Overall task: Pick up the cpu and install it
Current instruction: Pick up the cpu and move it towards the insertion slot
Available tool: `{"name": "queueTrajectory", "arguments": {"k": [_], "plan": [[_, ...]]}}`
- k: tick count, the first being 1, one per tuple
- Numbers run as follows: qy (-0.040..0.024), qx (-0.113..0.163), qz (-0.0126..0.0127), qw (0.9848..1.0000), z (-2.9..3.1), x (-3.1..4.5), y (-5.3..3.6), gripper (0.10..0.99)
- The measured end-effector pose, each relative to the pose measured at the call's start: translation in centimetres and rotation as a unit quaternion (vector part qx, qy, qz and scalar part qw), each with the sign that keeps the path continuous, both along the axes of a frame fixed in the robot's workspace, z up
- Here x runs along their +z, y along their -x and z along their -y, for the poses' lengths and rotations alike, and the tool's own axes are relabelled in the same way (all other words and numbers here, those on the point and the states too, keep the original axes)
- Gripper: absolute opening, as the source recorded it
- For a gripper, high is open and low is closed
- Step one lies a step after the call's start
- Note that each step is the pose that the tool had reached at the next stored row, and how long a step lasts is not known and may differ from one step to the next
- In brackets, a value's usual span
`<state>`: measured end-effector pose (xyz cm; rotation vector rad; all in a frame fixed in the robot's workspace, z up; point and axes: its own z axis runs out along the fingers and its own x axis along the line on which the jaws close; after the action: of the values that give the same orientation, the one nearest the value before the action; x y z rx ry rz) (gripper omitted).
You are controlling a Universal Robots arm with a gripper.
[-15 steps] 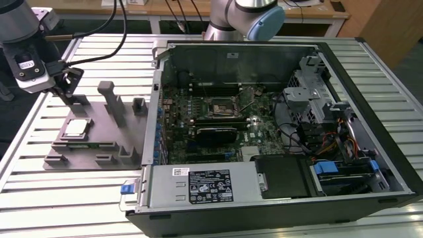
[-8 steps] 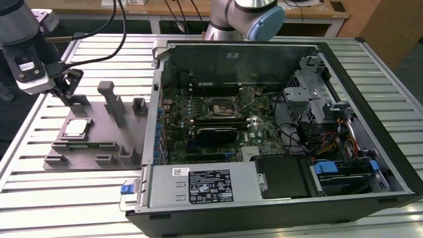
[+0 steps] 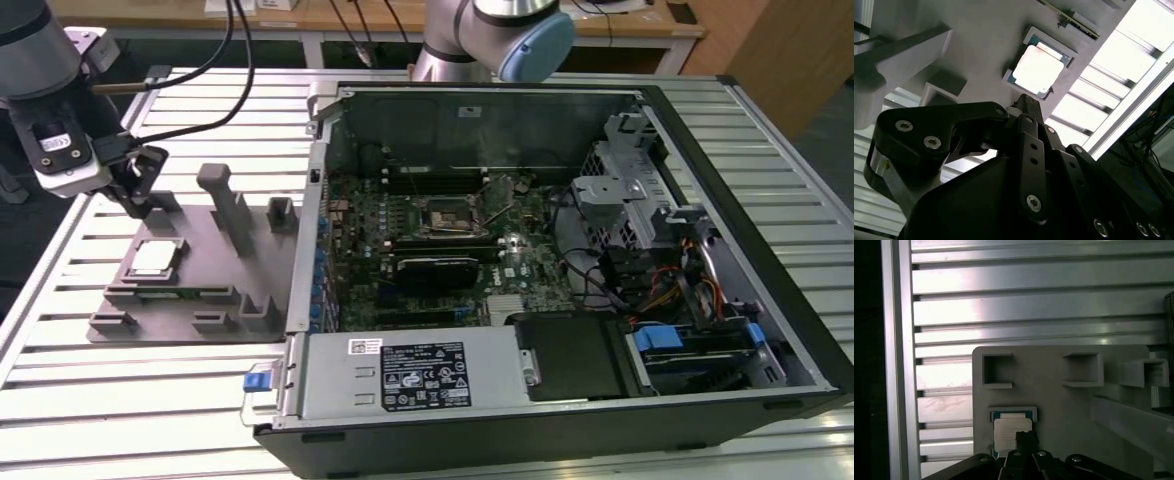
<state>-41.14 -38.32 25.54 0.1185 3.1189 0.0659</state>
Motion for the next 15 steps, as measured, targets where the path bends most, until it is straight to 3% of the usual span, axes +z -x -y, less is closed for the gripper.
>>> {"name": "queueTrajectory", "arguments": {"k": [15], "plan": [[0.0006, 0.0, -0.0025, 1.0, 0.0, -1.28, 0.71, 0.106]]}}
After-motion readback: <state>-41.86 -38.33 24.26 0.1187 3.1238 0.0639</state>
